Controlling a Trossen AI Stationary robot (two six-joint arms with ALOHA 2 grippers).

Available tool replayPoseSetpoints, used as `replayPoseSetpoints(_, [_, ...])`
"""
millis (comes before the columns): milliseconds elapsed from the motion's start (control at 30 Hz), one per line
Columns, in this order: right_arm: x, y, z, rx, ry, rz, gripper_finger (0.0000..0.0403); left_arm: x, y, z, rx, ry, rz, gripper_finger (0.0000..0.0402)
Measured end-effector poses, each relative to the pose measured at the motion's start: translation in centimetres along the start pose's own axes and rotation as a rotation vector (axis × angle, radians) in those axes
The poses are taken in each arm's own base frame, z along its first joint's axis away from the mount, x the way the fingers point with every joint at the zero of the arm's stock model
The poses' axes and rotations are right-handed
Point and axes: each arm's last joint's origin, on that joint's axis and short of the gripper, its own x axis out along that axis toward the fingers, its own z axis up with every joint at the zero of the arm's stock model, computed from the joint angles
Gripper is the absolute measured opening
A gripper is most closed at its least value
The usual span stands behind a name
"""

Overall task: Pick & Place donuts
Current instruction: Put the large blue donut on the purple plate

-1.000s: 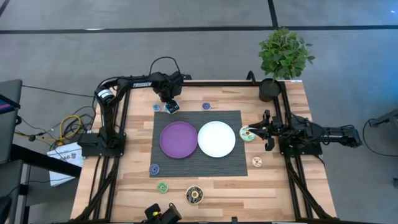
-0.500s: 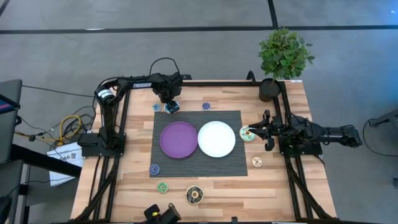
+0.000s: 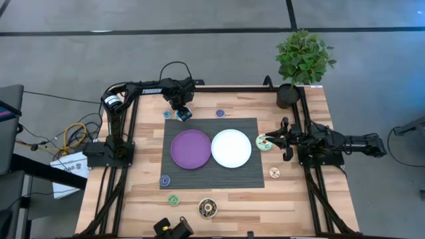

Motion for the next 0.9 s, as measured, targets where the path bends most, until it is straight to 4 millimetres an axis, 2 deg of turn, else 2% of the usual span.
replayPoseSetpoints(567, [0.0,0.0,0.0,0.0,0.0,0.0,0.0073,0.0,0.0,-0.1,-0.03,0.017,-0.002,0.0176])
replayPoseSetpoints(900, [0.0,0.0,0.0,0.0,0.0,0.0,0.0073,-2.2,0.0,0.6,-0.05,0.029,0.0,0.0176])
